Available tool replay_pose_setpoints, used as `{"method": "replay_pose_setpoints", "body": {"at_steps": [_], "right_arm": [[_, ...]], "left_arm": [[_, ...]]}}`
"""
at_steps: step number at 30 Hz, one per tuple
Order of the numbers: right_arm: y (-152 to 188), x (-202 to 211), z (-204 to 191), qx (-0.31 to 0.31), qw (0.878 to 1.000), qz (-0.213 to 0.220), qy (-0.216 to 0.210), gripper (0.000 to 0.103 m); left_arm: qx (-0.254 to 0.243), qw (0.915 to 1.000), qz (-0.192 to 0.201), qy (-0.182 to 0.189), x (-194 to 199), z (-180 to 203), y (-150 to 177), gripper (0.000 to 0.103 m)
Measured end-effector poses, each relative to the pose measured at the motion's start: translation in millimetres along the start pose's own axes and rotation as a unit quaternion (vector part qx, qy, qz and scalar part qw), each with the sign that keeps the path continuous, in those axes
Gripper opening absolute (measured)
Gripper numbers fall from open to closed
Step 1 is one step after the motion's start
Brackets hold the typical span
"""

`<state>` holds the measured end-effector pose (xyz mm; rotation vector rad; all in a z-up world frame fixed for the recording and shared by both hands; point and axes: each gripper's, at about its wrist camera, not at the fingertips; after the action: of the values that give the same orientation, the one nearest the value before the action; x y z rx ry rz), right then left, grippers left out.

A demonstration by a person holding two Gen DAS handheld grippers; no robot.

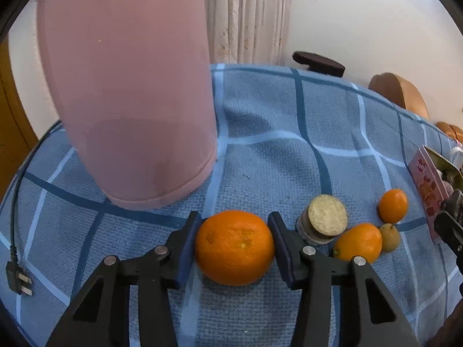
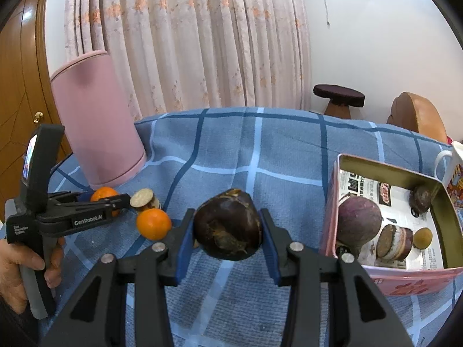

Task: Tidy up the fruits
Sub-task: 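Grasp a mandarin orange with the left gripper while the right gripper lifts the brown root, then carry the orange and the brown root over the pink tin with both grippers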

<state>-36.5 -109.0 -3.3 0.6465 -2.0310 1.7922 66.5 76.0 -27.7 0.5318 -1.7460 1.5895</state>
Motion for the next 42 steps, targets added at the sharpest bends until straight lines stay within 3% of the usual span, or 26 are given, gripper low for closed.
{"method": "replay_pose_setpoints", "body": {"at_steps": [5, 11, 20, 27, 42], "right_arm": [[0, 9, -2, 0.005, 1.0, 0.028, 0.008, 0.045], [-2, 22, -3, 0.027, 0.995, 0.08, 0.058, 0.045], [-2, 25, -1, 0.034, 0.992, 0.092, 0.075, 0.045], [-3, 25, 5, 0.035, 0.992, 0.091, 0.078, 0.045], [2, 36, 17, 0.045, 0.991, 0.093, 0.084, 0.045]], "left_arm": [[0.003, 0.9975, 0.062, -0.033, 25, 3, 4, 0.049], [-0.004, 0.9921, 0.114, -0.052, 42, 13, 4, 0.05], [-0.034, 0.9808, 0.177, -0.075, 59, 44, 3, 0.05], [-0.026, 0.9772, 0.195, -0.079, 64, 50, 6, 0.05], [-0.025, 0.9779, 0.198, -0.062, 72, 78, 15, 0.05]]}}
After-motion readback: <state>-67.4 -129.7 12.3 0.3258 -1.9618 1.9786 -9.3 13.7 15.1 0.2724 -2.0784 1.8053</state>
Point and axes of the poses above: each gripper's, at about its wrist camera, not at the fingertips, and x roughly against the way its jaws point, z to its right, y to its underside, and after that the axes turned 3 degrees about -x, right-handed
